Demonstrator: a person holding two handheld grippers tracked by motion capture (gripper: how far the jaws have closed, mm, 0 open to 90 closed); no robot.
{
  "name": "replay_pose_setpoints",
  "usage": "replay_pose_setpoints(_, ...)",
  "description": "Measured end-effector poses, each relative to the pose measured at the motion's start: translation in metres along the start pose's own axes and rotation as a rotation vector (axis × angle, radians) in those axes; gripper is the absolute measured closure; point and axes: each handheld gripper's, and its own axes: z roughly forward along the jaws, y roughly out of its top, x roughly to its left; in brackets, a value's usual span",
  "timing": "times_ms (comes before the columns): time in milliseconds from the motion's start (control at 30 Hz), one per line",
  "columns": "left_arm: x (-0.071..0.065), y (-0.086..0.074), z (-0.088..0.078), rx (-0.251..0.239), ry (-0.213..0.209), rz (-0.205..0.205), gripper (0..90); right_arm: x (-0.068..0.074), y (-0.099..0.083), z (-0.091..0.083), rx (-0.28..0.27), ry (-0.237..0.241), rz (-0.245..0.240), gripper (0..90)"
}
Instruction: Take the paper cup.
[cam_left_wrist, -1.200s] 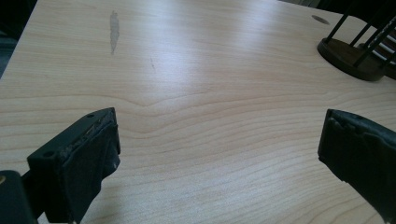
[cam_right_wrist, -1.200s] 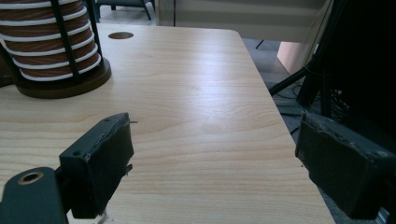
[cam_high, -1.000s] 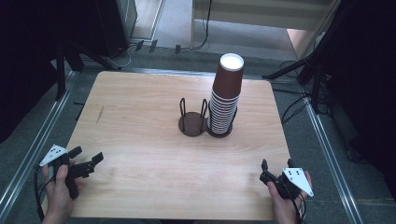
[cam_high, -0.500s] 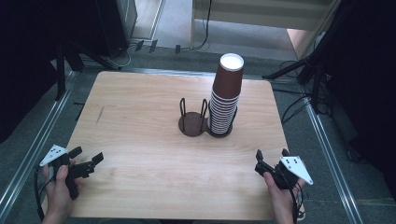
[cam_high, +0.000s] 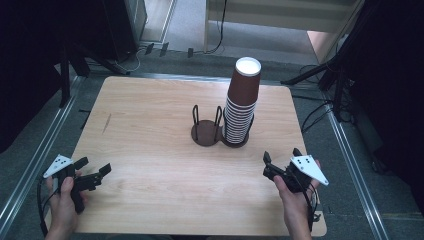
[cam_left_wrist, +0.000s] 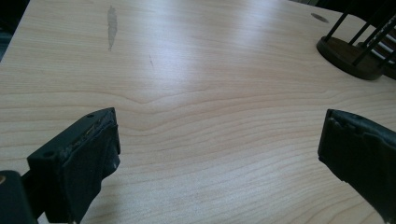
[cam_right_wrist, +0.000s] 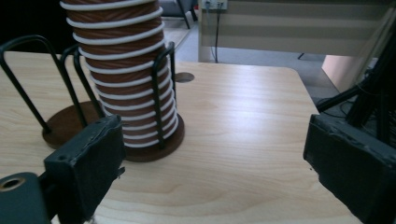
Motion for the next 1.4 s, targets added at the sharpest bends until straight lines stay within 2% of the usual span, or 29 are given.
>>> replay_pose_setpoints(67, 0.0, 0.0, 0.0, -0.001, -0.001, -0.002, 0.0, 0.004, 0.006, 0.003, -0.001, 0.022, -0.004, 3.7)
replay_pose_setpoints(567, 0.0, 0.0, 0.0, 0.001, -0.003, -0.001, 0.0, 0.03, 0.034, 0.021, -0.042, 0.066, 0.008, 2.2)
replay_pose_setpoints(700, 0.001, 0.0, 0.0, 0.0, -0.001, -0.005, 0.0, 0.039, 0.046, 0.029, -0.059, 0.095, 0.001, 2.3)
replay_pose_setpoints(967, 0.001, 0.0, 0.0, 0.002, 0.0, -0.007, 0.0, 0.052, 0.066, 0.046, -0.077, 0.088, 0.011, 2.5)
replay_pose_setpoints(1400, 0.001, 0.0, 0.001, -0.001, -0.002, -0.008, 0.0, 0.068, 0.094, 0.07, -0.102, 0.079, -0.009, 2.5)
